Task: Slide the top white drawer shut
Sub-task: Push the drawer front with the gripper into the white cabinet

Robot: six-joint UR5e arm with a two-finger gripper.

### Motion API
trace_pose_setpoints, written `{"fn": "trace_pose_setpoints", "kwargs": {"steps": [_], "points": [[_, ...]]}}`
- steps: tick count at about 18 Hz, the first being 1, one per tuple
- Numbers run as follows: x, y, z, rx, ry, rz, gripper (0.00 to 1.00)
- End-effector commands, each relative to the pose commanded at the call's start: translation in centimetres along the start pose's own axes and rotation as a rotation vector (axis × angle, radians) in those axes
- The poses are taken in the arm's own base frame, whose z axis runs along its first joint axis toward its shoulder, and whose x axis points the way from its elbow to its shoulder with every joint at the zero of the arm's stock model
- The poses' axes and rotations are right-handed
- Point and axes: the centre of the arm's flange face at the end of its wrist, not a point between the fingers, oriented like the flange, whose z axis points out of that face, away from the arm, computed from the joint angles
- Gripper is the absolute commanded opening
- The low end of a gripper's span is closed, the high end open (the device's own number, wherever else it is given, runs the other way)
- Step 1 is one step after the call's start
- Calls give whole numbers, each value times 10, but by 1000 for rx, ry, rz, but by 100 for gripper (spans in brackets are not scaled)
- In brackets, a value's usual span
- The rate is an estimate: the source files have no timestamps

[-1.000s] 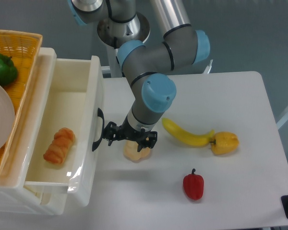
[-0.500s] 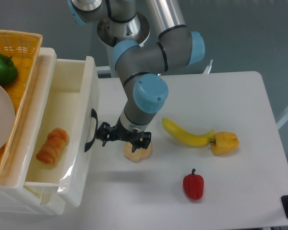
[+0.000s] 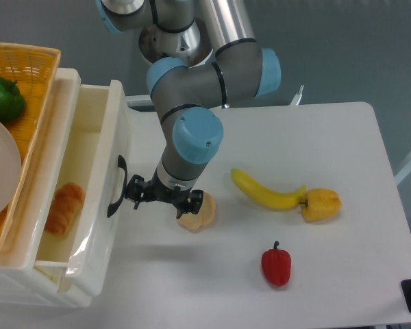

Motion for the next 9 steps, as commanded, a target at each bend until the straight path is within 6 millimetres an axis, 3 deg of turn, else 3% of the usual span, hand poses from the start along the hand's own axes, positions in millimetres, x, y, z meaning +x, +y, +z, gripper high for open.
{"fn": "trace_pose_setpoints", "kwargs": {"steps": [9], "points": [[20, -4, 2, -2, -2, 29, 100]]}}
